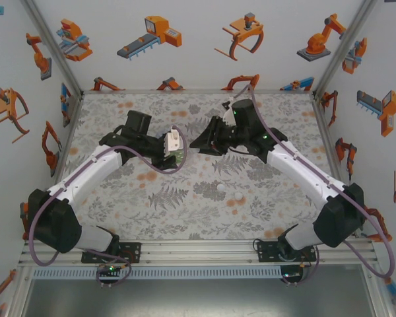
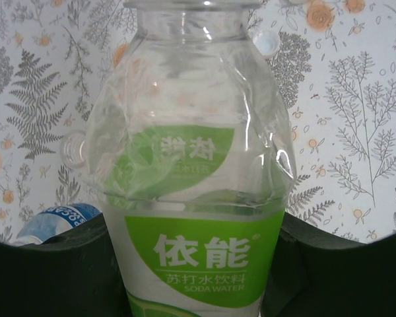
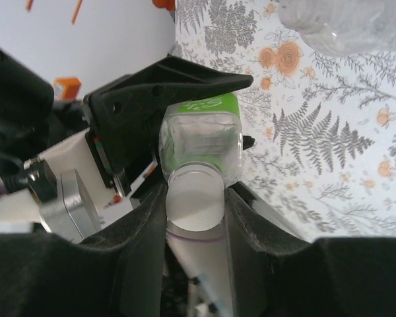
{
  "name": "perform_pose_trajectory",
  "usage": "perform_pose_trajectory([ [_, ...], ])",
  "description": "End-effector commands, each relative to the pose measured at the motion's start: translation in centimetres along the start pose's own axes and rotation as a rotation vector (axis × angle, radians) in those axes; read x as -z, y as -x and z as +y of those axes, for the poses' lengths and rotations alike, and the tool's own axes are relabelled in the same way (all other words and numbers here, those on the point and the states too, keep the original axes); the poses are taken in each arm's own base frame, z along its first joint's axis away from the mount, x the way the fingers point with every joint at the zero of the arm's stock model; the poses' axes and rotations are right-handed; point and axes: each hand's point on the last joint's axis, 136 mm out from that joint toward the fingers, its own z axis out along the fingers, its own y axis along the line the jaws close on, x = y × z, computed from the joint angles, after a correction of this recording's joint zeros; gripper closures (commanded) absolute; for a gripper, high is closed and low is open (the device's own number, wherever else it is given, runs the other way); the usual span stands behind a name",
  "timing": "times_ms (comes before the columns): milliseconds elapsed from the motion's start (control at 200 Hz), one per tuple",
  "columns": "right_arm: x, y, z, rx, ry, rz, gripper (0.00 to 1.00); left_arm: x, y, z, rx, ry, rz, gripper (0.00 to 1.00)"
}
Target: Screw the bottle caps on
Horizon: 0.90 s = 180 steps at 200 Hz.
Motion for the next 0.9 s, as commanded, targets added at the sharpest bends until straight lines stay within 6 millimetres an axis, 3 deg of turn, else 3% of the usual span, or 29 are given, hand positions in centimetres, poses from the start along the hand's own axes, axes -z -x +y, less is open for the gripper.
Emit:
perform_pose_trajectory([
  [0,-0.9,-0.2,-1.7,-0.135,-0.069,-0.018,1.00,1.1,5.5,0.5,-0.124,0.015,-0.189,1.00],
  [170,0.1,0.2,-0.6,-0.021,-0.077,-0.030,0.62,1.0,5.4,0.4,-0.119,0.003,-0.185,1.00],
  [350,3.0,1.3,2.2,0.206,-0.067,-0.092,0.32,0.8,4.9,0.0,-0.105,-0.018,-0.168,1.00],
  [616,7.5,2.5,5.3,0.635,-0.048,-0.226,0.33,0.7,4.8,-0.7,-0.092,-0.068,-0.160,1.00],
  [786,8.8,-0.3,8.5,1.028,0.104,-0.183,0.36,0.9,5.0,-1.6,-0.078,-0.141,-0.161,1.00],
  [896,9.2,-2.3,9.2,1.274,0.188,-0.144,0.37,1.1,5.0,-2.2,-0.064,-0.192,-0.142,1.00],
])
